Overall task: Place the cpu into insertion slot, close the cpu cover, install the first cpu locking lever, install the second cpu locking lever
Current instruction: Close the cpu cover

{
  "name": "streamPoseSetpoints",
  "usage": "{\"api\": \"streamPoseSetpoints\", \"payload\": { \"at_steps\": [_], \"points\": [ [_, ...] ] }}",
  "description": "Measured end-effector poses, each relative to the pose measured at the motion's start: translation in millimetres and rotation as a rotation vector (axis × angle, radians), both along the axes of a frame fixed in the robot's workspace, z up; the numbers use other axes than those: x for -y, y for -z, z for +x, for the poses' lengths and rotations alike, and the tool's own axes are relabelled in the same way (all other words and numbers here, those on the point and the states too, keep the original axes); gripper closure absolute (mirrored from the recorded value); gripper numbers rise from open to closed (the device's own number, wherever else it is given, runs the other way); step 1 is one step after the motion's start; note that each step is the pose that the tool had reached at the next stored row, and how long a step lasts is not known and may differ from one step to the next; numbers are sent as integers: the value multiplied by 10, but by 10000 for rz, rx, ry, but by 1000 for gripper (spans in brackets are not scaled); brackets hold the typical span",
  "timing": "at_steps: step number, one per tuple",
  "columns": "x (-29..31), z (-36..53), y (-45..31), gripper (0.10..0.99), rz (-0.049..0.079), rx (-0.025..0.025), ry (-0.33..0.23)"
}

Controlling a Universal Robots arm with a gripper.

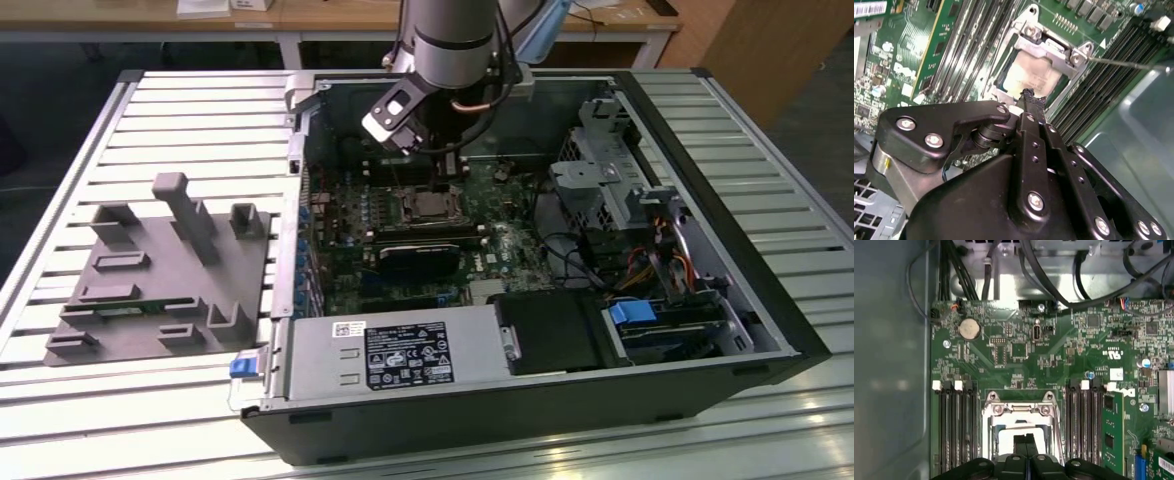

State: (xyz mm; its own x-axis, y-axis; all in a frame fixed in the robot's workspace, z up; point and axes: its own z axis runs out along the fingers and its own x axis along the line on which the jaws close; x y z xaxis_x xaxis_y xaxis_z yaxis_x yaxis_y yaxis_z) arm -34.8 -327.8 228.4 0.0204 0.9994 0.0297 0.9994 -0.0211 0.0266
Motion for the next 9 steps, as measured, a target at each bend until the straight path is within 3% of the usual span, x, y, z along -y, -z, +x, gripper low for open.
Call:
{"api": "streamPoseSetpoints", "payload": {
  "at_steps": [9],
  "points": [
    [45,-97,68,980,48,0,0]
  ]
}}
